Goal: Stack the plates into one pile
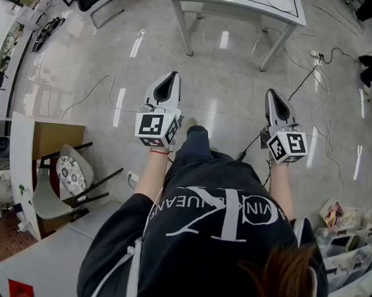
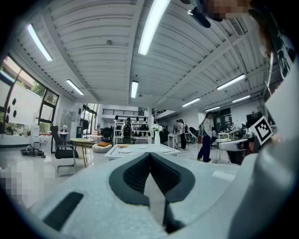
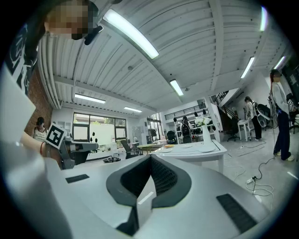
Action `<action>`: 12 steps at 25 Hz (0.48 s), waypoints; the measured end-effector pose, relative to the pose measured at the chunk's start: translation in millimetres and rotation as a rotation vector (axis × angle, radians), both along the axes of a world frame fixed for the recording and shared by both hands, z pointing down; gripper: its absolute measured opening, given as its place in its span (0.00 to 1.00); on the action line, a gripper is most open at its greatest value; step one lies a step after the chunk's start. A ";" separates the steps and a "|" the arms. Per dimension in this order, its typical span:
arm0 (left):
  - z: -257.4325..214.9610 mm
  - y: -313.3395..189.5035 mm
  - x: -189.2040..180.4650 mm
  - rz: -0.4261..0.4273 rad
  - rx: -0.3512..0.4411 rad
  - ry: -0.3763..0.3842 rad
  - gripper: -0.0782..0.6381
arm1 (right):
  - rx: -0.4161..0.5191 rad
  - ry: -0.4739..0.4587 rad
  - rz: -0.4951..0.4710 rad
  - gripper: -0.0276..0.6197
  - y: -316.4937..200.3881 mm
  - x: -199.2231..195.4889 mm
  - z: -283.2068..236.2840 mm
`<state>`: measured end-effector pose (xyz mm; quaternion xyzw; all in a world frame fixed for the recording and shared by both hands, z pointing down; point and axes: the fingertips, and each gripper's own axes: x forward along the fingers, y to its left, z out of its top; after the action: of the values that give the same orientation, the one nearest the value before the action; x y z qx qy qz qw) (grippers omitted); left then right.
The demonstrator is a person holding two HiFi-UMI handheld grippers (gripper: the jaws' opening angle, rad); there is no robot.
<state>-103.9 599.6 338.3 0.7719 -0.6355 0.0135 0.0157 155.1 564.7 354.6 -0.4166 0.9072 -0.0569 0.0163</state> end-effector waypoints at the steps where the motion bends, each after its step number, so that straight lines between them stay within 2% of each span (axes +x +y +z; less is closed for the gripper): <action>1: -0.4 -0.3 -0.5 -0.001 0.002 -0.004 0.12 | 0.002 0.002 0.002 0.04 -0.6 0.2 0.2; 12: -9.4 -1.8 -9.6 -0.013 0.024 -0.005 0.12 | 0.011 -0.010 0.024 0.04 -2.1 -2.5 -4.6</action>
<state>-113.5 597.8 328.9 0.7679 -0.6405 0.0076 0.0051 152.7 562.5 350.0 -0.4271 0.9023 -0.0538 0.0238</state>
